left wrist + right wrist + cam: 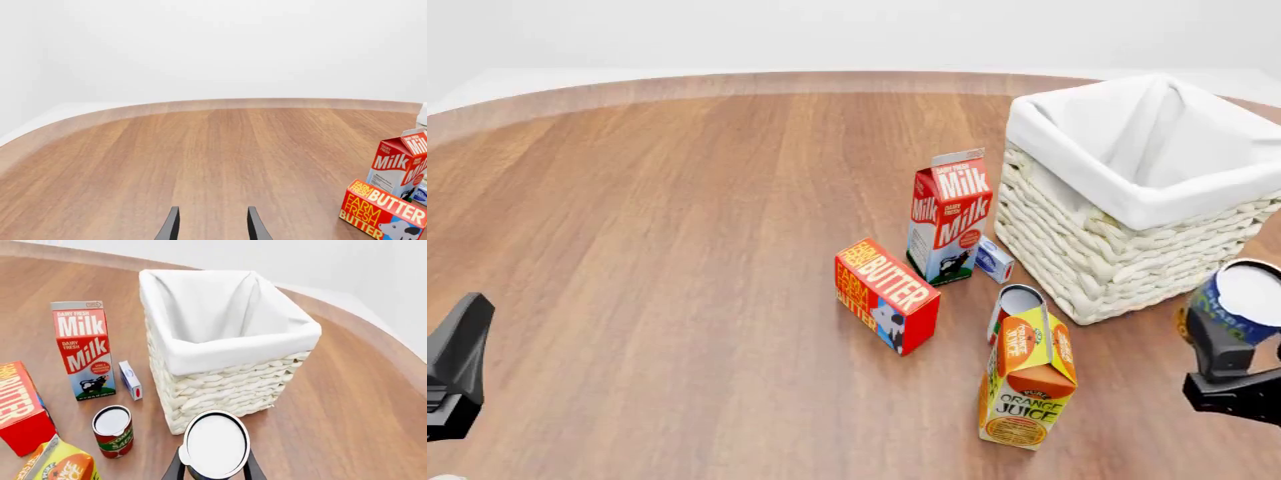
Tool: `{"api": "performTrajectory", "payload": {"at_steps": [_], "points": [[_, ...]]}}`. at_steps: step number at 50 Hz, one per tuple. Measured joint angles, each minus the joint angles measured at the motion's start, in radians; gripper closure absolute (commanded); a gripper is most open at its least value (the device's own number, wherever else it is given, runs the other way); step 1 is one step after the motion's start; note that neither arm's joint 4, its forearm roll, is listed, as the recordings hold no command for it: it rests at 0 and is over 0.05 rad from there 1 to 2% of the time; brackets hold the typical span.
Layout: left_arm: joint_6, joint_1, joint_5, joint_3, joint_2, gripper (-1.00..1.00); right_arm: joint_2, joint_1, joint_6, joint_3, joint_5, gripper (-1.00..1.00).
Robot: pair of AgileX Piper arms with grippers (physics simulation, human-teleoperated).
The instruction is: Pick up the alphabet soup, and put it in the basket.
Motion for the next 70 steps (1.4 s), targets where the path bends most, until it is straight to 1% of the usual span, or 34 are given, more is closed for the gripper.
{"api": "performTrajectory", "payload": {"at_steps": [20, 26, 41, 70], "points": [[0.000, 0.000, 0.000, 0.000, 0.000, -1.00, -0.034, 0.017, -0.004, 0.000, -0.032, 1.00], [0.000, 0.000, 0.000, 0.000, 0.000, -1.00, -0.048, 0.020, -0.008, -0.008, -0.027, 1.00], [0.000, 0.000, 0.000, 0.000, 0.000, -1.00, -0.065, 0.027, -0.024, -0.064, -0.002, 1.00], [0.000, 0.000, 0.000, 0.000, 0.000, -1.00, 0.015, 0.046, -0.054, -0.187, -0.035, 1.00]]}}
